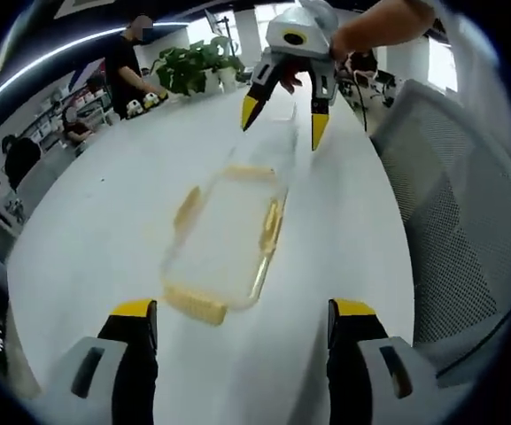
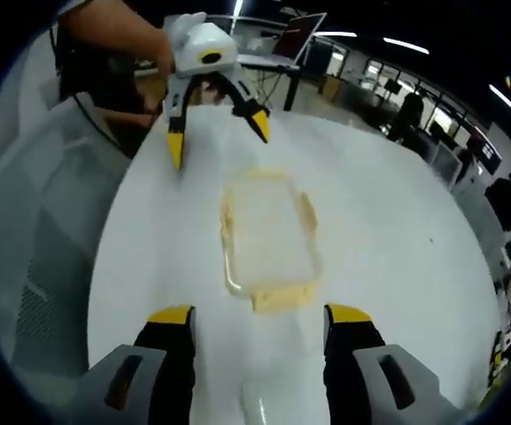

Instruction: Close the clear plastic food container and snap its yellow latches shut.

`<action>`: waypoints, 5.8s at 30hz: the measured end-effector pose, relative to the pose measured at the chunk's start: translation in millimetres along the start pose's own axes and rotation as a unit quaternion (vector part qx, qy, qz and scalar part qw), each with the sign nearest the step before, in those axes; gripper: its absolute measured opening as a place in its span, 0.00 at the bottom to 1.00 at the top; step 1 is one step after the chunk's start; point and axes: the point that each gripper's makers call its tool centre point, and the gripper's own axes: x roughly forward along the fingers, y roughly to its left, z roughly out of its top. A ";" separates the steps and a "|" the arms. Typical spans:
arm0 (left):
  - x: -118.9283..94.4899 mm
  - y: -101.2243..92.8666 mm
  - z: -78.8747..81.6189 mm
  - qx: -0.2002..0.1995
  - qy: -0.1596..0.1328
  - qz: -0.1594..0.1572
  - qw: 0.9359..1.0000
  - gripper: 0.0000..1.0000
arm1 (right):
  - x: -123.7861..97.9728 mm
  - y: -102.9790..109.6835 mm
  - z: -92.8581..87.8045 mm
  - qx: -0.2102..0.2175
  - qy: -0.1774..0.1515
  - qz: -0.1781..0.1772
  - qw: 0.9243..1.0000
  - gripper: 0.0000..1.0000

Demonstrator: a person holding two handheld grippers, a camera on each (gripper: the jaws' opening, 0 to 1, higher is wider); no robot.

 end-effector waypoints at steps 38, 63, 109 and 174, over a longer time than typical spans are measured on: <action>24.1 28.9 -10.6 0.084 0.069 -0.061 0.992 0.67 | 37.2 -16.5 -5.2 -0.040 0.061 0.058 0.996 0.55; 33.7 40.6 -15.2 0.094 0.104 -0.095 0.985 0.59 | 56.7 -16.7 -13.0 -0.037 0.099 0.088 0.990 0.55; 38.6 30.7 -18.4 0.073 0.138 -0.116 0.981 0.39 | 56.0 -24.5 -14.1 -0.036 0.110 0.115 0.987 0.38; 36.3 4.8 133.6 0.096 0.089 -0.102 0.986 0.39 | -87.7 -41.2 -55.7 -0.043 0.091 0.096 0.990 0.38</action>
